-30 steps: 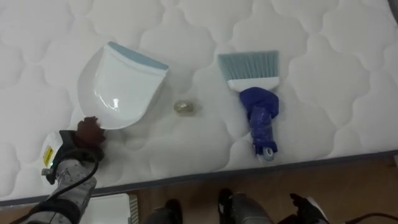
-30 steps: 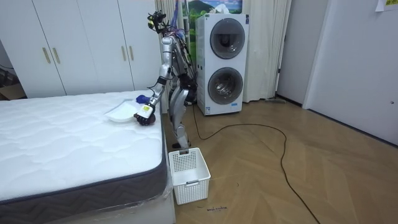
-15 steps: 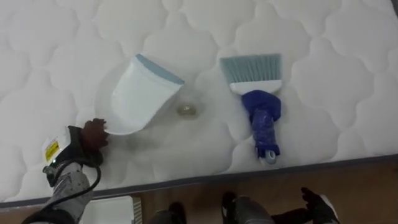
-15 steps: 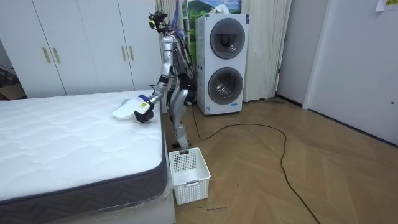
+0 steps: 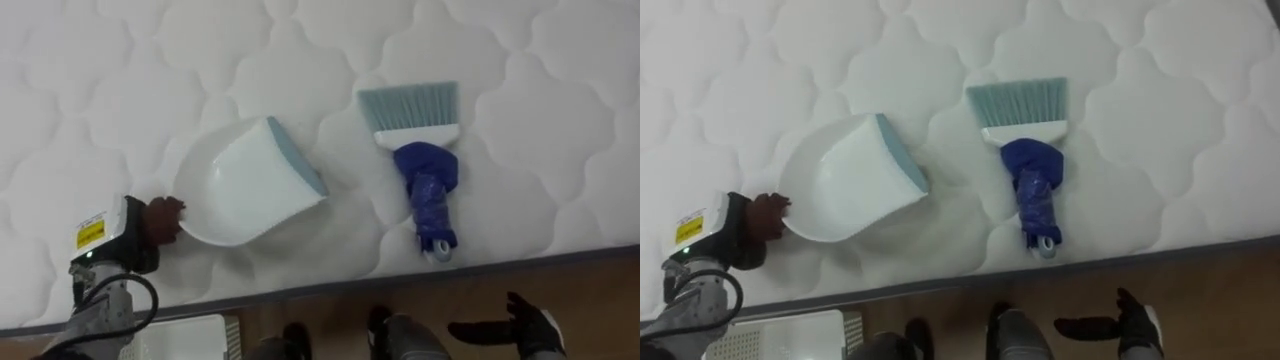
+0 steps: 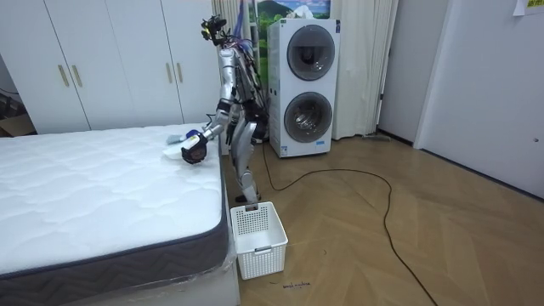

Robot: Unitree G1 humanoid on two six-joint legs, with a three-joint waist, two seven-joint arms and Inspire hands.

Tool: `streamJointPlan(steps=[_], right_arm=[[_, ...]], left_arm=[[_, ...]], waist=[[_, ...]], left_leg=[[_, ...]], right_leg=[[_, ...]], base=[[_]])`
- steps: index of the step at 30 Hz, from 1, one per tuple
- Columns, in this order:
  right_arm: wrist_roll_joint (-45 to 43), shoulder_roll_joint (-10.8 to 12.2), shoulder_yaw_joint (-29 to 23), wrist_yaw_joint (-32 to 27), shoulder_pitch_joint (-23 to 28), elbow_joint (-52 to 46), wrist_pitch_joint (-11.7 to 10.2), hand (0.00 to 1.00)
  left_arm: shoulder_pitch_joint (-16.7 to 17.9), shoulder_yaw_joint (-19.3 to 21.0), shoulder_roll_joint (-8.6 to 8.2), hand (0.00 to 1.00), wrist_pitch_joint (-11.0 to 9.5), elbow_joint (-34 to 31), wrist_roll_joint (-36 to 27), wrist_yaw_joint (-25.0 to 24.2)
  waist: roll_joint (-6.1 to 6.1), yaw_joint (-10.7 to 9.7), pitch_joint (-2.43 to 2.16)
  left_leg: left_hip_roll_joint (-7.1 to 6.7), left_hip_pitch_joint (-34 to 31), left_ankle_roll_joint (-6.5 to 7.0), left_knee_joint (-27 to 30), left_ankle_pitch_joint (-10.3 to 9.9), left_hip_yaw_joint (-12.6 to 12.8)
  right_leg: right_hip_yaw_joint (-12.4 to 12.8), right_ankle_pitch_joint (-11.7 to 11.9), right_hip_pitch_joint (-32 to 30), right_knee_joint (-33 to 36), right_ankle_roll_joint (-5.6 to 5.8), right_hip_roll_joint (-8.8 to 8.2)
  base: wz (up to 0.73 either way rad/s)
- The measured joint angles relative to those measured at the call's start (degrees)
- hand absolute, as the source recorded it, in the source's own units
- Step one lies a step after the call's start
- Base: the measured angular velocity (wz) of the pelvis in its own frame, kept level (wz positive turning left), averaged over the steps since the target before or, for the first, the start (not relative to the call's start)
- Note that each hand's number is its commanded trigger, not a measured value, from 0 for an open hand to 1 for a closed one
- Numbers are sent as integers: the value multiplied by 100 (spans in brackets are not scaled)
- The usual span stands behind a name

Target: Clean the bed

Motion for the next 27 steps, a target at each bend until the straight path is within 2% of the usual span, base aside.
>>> streamJointPlan(steps=[2,9,15,18,20,22,23,27], right_arm=[[0,-4,-36,0,-17,2,-25,0],[149,-12,-127,-179,-136,-32,-77,0],[442,-2,-441,-730,-122,-233,-75,0],[398,3,-447,-1148,-10,-621,-65,0],[303,4,-481,-1462,50,-949,-63,0],[182,5,-495,-1735,155,-1230,-34,0],[165,29,-506,-1878,188,-1399,91,0],[-152,70,-548,-2325,387,-1854,198,0]], left_arm=[[59,-2,65,100,-19,-1,62,107],[284,-7,70,100,-41,-12,105,384],[461,-2,71,100,5,-15,245,926],[613,-5,70,100,126,-44,478,1251],[806,-9,70,100,223,-65,614,1505],[905,-34,70,100,321,-67,606,1609],[948,-55,70,100,398,-85,604,1666],[1155,-78,63,100,516,-134,606,1702]], waist=[[0,8,0],[0,14,0],[0,34,-12],[-3,26,-43],[-3,27,-112],[-13,20,-145],[-26,23,-156],[-29,4,-157]], left_leg=[[0,8,1,-16,0,13],[18,97,1,-100,0,146],[80,87,-4,-44,1,170],[76,92,-6,-92,3,177],[66,109,-4,-61,3,189],[64,120,-4,-24,4,189],[60,133,-3,-31,4,196],[4,214,16,-105,17,262]], right_leg=[[4,0,2,-7,1,0],[50,-2,-4,-3,3,9],[63,45,9,-70,-22,91],[57,45,10,-68,-23,89],[51,47,10,-60,-21,90],[50,47,19,-30,-21,84],[54,47,21,-24,-20,72],[116,29,18,50,4,-18]], base=[[0],[-7],[-3],[0],[0],[0],[0],[-8]])
